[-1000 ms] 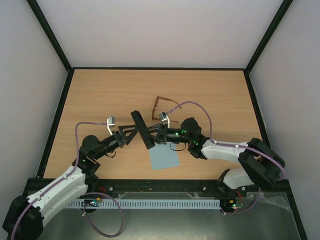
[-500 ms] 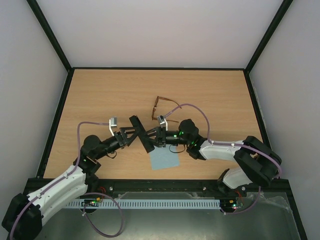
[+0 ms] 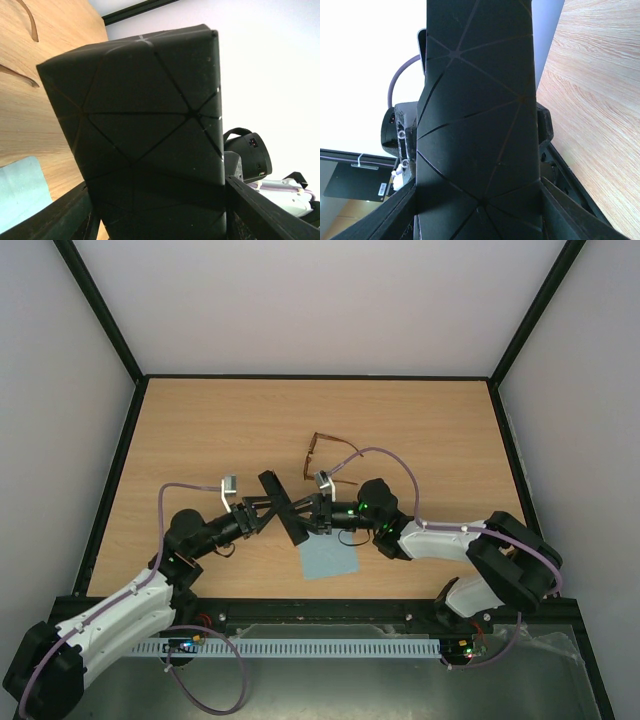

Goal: Organize the sunglasses
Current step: Open the sunglasses case.

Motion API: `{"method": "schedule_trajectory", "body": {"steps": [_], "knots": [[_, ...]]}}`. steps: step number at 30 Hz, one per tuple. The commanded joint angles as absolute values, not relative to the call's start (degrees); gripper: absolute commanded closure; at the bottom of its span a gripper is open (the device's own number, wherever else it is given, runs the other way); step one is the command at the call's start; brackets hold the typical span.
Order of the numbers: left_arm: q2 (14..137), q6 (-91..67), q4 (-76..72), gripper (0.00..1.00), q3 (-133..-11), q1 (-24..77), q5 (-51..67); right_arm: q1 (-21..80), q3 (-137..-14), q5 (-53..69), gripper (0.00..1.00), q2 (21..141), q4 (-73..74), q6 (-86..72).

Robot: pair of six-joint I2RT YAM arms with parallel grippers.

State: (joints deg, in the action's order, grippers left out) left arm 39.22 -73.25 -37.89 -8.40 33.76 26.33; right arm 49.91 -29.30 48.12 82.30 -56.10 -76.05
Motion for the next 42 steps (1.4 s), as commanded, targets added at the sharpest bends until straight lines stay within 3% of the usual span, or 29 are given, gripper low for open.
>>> {"method": "schedule_trajectory", "body": {"steps": [1, 8, 12, 17, 31, 42], "knots": [[39.31, -72.68, -39.62, 0.36, -9.38, 34.02, 26.71, 50.1, -28.92, 48.56, 0.5, 82.18, -59.21, -75.57], [39.36, -72.69, -38.76, 0.39, -9.66, 34.1, 26.52, 50.18, -29.08, 48.19, 0.43, 81.39, -57.09, -74.06], [39.13, -72.45, -38.14, 0.4, -9.9, 34.07, 26.62, 50.15, -29.18, 47.32, 0.34, 79.69, -52.38, -71.63], [39.08, -72.17, -37.35, 0.42, -10.17, 34.03, 26.95, 50.15, -30.25, 45.51, 0.3, 76.47, -43.52, -66.51], [43.24, -70.17, -35.23, 0.44, -12.49, 33.98, 33.03, 48.6, -36.81, 37.69, 0.31, 67.23, -12.67, -48.43], [46.49, -69.86, -37.24, 0.45, -13.48, 33.97, 37.28, 48.6, -40.47, 33.21, 0.35, 67.49, -3.86, -42.83]]}}
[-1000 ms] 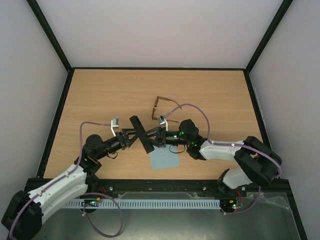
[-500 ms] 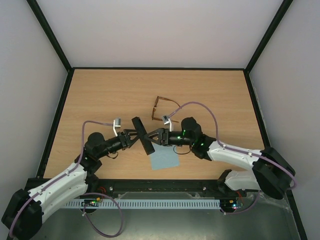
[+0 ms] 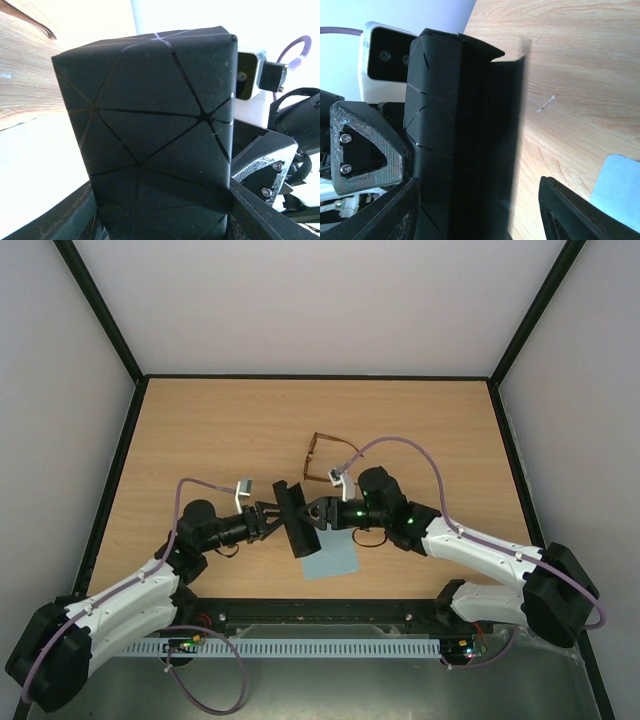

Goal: Organize the sunglasses
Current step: Open the sunglasses case.

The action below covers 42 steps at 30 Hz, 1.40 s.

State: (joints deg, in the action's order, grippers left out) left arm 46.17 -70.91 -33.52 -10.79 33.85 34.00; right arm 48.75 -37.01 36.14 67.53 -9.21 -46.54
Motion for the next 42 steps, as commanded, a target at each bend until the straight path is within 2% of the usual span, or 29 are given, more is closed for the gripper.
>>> {"method": "schedule_trajectory", "body": {"steps": [1, 6, 9, 15, 23, 32, 37, 42], "knots": [[46.53, -69.67, -37.07, 0.45, -13.53, 34.01, 37.56, 48.6, -41.41, 32.96, 0.35, 68.0, -3.01, -42.54], [45.62, -68.73, -34.87, 0.45, -13.33, 33.98, 38.36, 48.34, -44.44, 32.66, 0.35, 69.35, -2.12, -42.24], [44.89, -68.73, -34.68, 0.45, -13.26, 33.95, 38.54, 47.43, -44.98, 32.74, 0.38, 70.62, -1.35, -42.24], [44.33, -69.23, -36.35, 0.45, -13.23, 33.96, 39.21, 43.62, -40.13, 39.2, 0.45, 70.53, -7.02, -45.73], [45.6, -69.63, -38.49, 0.45, -13.19, 33.96, 39.81, 43.04, -36.11, 46.84, 0.45, 69.46, -16.47, -49.83], [48.0, -70.72, -42.46, 0.45, -13.09, 33.96, 39.45, 43.07, -31.97, 49.29, 0.54, 68.48, -20.87, -52.25], [48.96, -71.16, -44.05, 0.44, -13.09, 33.91, 39.04, 43.15, -31.42, 50.09, 0.66, 69.01, -21.32, -52.17], [50.27, -71.14, -44.97, 0.41, -13.18, 33.9, 38.54, 43.67, -33.47, 48.57, 0.87, 69.13, -17.27, -49.28]]}}
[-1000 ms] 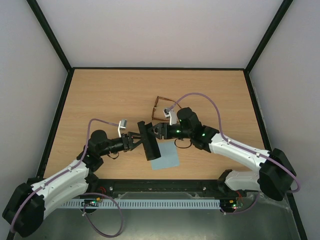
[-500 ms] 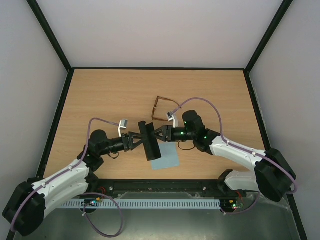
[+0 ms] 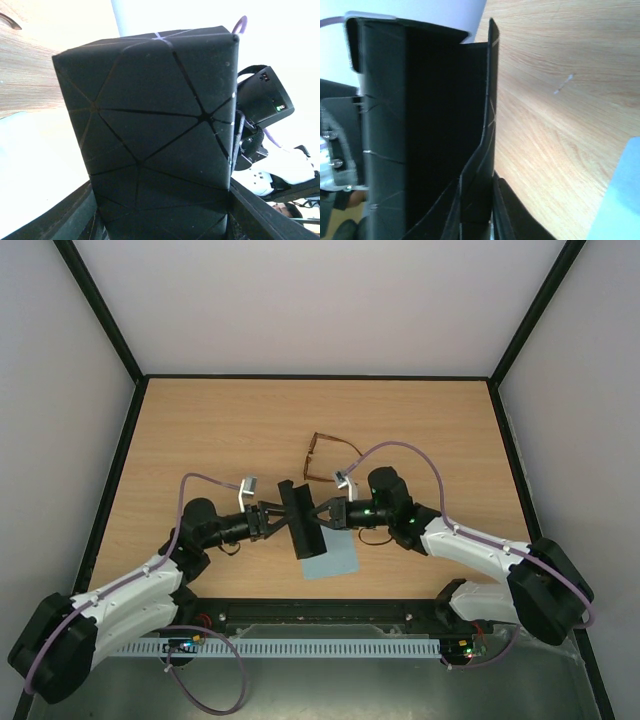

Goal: Organize the sunglasses
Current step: Open the sunglasses case.

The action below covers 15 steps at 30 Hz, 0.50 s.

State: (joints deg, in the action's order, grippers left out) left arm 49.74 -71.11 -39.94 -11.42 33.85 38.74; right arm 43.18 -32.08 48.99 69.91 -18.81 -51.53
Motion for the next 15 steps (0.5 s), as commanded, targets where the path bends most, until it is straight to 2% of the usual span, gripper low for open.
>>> {"method": "schedule_trajectory", "body": {"steps": [1, 6, 9, 15], "knots": [[50.5, -71.06, -44.92, 0.38, -13.18, 33.9, 38.39, 43.75, -34.34, 47.23, 0.89, 69.02, -15.08, -48.06], [50.25, -69.54, -41.14, 0.22, -13.29, 33.35, 37.69, 43.78, -39.72, 38.31, 0.98, 67.14, -1.28, -41.5], [48.22, -67.46, -35.78, 0.14, -13.86, 32.13, 37.24, 43.77, -43.51, 32.69, 0.98, 66.31, 5.41, -37.95], [41.38, -60.58, -15.62, 0.09, -17.05, 28.22, 32.75, 43.85, -54.76, 18.85, 0.99, 67.66, 19.28, -28.81]]}}
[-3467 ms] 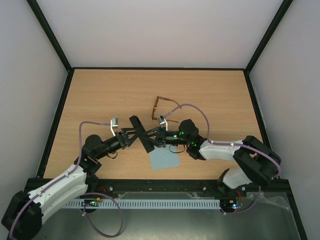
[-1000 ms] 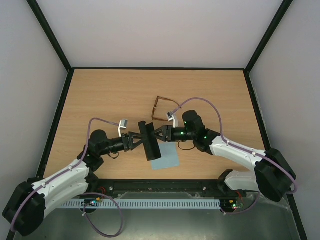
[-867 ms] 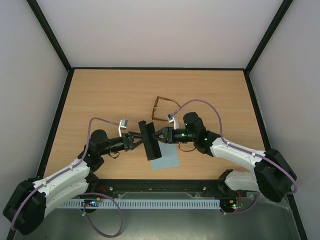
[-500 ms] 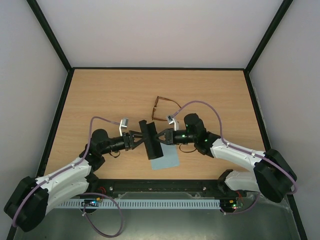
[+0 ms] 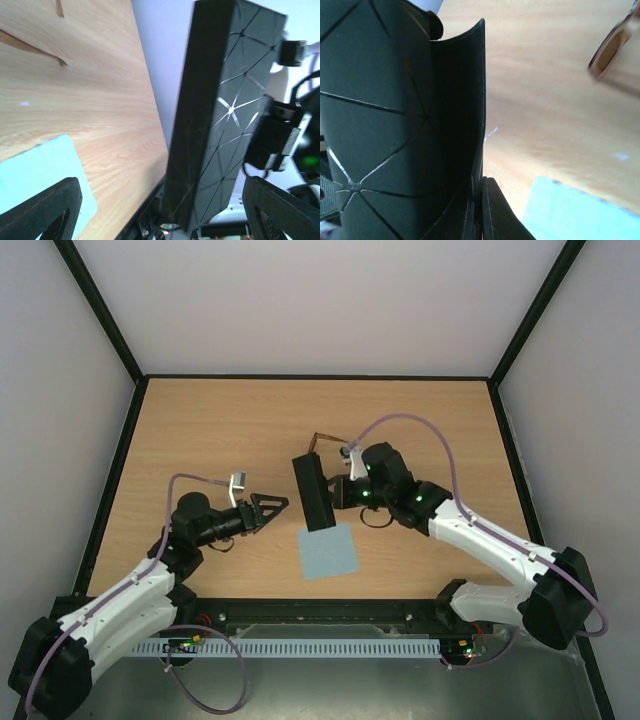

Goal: Organize the sunglasses
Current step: Open the sunglasses case.

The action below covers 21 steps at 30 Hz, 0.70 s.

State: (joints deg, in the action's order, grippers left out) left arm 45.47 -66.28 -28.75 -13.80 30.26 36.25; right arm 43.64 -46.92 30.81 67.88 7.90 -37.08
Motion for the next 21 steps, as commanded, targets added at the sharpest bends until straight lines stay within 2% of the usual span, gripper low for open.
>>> {"method": "schedule_trajectory", "body": {"steps": [1, 6, 14, 16, 21], "knots": [[40.37, -59.77, -13.71, 0.09, -17.35, 27.61, 32.08, 43.97, -56.99, 15.96, 0.99, 68.57, 21.5, -27.35], [38.38, -57.82, -6.42, 0.09, -18.19, 26.62, 28.77, 50.23, -70.53, -4.43, 0.99, 77.08, 32.39, -21.34], [34.99, -55.79, 8.78, 0.1, -20.39, 25.66, 19.78, 63.8, -92.91, -35.87, 0.99, 99.81, 46.31, -17.68], [33.02, -55.93, 10.51, 0.1, -20.46, 25.42, 19.14, 64.11, -96.55, -37.83, 0.99, 102.85, 47.37, -16.73], [28.83, -55.67, 16.47, 0.1, -21.69, 25.22, 17.24, 64.12, -99.34, -34.01, 0.99, 104.47, 43.71, -14.16]]}}
